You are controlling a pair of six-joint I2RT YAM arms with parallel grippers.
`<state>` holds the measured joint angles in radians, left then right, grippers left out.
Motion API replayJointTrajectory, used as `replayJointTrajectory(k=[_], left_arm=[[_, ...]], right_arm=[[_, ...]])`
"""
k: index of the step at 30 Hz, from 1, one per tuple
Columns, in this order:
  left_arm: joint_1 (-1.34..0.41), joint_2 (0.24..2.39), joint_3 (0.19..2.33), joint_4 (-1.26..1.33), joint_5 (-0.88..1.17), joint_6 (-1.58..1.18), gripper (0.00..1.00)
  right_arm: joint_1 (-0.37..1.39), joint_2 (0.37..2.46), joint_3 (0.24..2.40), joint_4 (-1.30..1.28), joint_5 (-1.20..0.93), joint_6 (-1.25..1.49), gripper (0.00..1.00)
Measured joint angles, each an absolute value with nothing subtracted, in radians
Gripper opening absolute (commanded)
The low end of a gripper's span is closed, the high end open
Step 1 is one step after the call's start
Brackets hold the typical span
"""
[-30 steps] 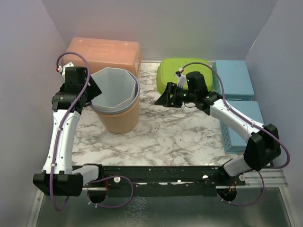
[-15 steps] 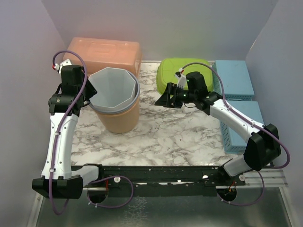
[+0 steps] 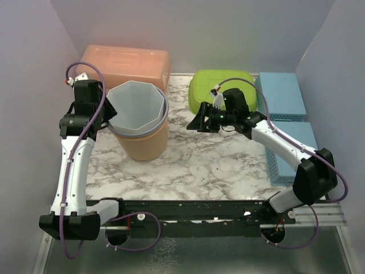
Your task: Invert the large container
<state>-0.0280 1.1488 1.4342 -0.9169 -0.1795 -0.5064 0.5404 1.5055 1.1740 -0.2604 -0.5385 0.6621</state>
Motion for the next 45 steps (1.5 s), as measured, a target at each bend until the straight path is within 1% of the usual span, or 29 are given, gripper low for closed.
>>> replayJointTrajectory(k=[2,6,10,13,14,16,17,24,31,34,39,45], left_arm=[[-0.028,1.150,1.420,-0.912,-0.175,-0.490,0.36],[-0.028,1.164,1.410,-0.908,-0.160,-0.459,0.24],[-0.026,1.188,1.407,-0.905,-0.141,-0.440,0.17],[-0.025,1.195,1.406,-0.905,-0.140,-0.430,0.14],[-0.025,1.195,1.406,-0.906,-0.141,-0.425,0.11],[-0.025,1.196,1.407,-0.905,-0.141,-0.418,0.02],[-0.025,1.198,1.411,-0.908,-0.142,-0.414,0.00],[-0.025,1.246,1.479,-0.929,-0.152,-0.388,0.00],[-0.015,1.271,1.554,-0.925,-0.231,-0.388,0.00],[-0.014,1.272,1.571,-0.915,-0.275,-0.401,0.00],[-0.014,1.261,1.588,-0.916,-0.322,-0.426,0.00],[-0.014,1.190,1.615,-0.914,-0.315,-0.458,0.00]], right_arm=[[0.541,1.505,1.171,-0.259,-0.540,0.664,0.73],[0.562,1.514,1.172,-0.247,-0.541,0.680,0.73],[0.639,1.609,1.240,-0.250,-0.527,0.688,0.73],[0.685,1.673,1.247,-0.226,-0.513,0.717,0.72],[0.699,1.694,1.242,-0.210,-0.514,0.735,0.72],[0.717,1.740,1.241,-0.190,-0.524,0.761,0.72],[0.721,1.763,1.243,-0.180,-0.530,0.768,0.72],[0.759,1.970,1.355,-0.166,-0.580,0.814,0.72],[0.771,2.074,1.526,-0.138,-0.638,0.865,0.73],[0.772,2.086,1.560,-0.096,-0.669,0.875,0.73],[0.773,2.067,1.514,-0.068,-0.670,0.862,0.73],[0.775,1.920,1.356,-0.129,-0.555,0.819,0.75]])
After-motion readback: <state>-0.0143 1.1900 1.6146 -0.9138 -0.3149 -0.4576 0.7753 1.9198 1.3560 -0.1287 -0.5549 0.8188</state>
